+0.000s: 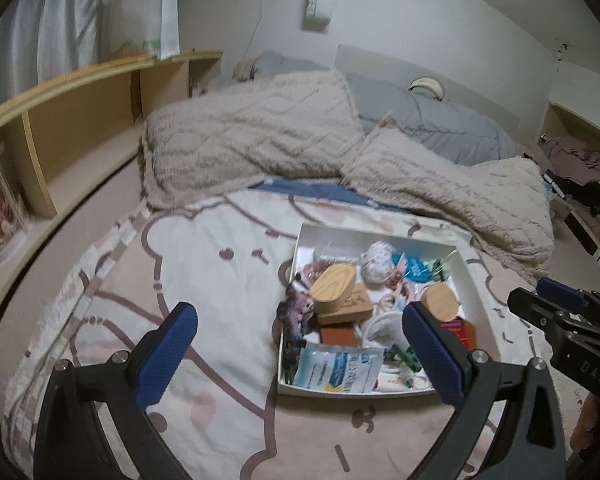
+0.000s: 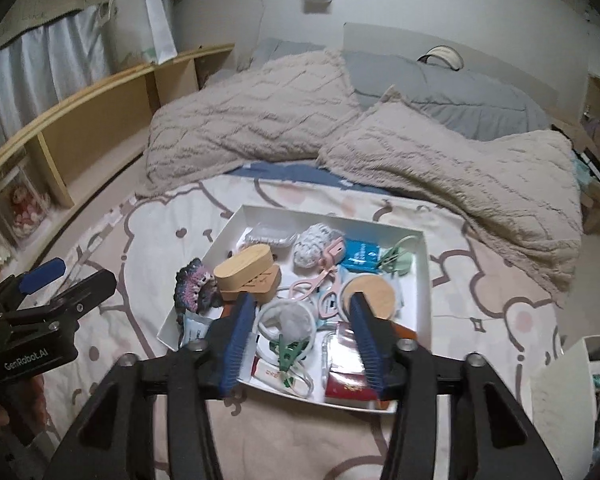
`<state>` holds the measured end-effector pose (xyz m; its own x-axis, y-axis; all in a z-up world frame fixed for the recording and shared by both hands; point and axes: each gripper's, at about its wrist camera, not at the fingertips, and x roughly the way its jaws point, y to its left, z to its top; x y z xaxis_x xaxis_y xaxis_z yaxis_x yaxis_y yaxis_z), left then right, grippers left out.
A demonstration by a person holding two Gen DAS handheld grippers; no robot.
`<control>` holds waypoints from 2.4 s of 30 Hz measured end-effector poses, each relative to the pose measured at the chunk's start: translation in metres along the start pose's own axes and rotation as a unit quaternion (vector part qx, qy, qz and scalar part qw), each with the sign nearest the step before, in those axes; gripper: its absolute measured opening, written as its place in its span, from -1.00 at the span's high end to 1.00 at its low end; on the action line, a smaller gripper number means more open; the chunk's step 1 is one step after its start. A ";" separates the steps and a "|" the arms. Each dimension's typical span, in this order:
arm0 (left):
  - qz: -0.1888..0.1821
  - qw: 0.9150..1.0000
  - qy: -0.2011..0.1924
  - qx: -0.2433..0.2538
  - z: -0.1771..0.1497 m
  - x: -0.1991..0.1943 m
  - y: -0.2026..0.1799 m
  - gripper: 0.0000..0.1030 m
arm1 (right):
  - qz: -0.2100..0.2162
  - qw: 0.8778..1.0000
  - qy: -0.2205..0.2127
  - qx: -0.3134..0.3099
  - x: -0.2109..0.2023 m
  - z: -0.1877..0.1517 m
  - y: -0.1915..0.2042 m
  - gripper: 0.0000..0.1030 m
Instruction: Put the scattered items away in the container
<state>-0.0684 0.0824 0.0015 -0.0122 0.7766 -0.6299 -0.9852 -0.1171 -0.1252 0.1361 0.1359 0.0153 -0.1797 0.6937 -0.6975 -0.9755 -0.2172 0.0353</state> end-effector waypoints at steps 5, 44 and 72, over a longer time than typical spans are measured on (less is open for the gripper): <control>-0.001 0.999 -0.029 0.019 0.009 -0.025 -0.010 -1.00 | -0.005 0.999 -0.025 0.021 -0.030 0.003 -0.012 -0.15; 0.020 0.995 -0.016 0.091 -0.008 -0.074 -0.043 -1.00 | -0.078 0.994 -0.054 0.061 -0.104 -0.034 -0.052 -1.00; 0.028 0.995 0.015 0.090 -0.017 -0.052 -0.043 -1.00 | -0.066 0.996 -0.001 0.057 -0.076 -0.045 -0.043 -1.00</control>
<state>-0.0227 0.0366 0.0269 -0.0657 0.7534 -0.6542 -0.9978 -0.0444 0.0491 0.1979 0.0611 0.0345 -0.0494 0.7127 -0.6997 -0.9987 -0.0454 0.0243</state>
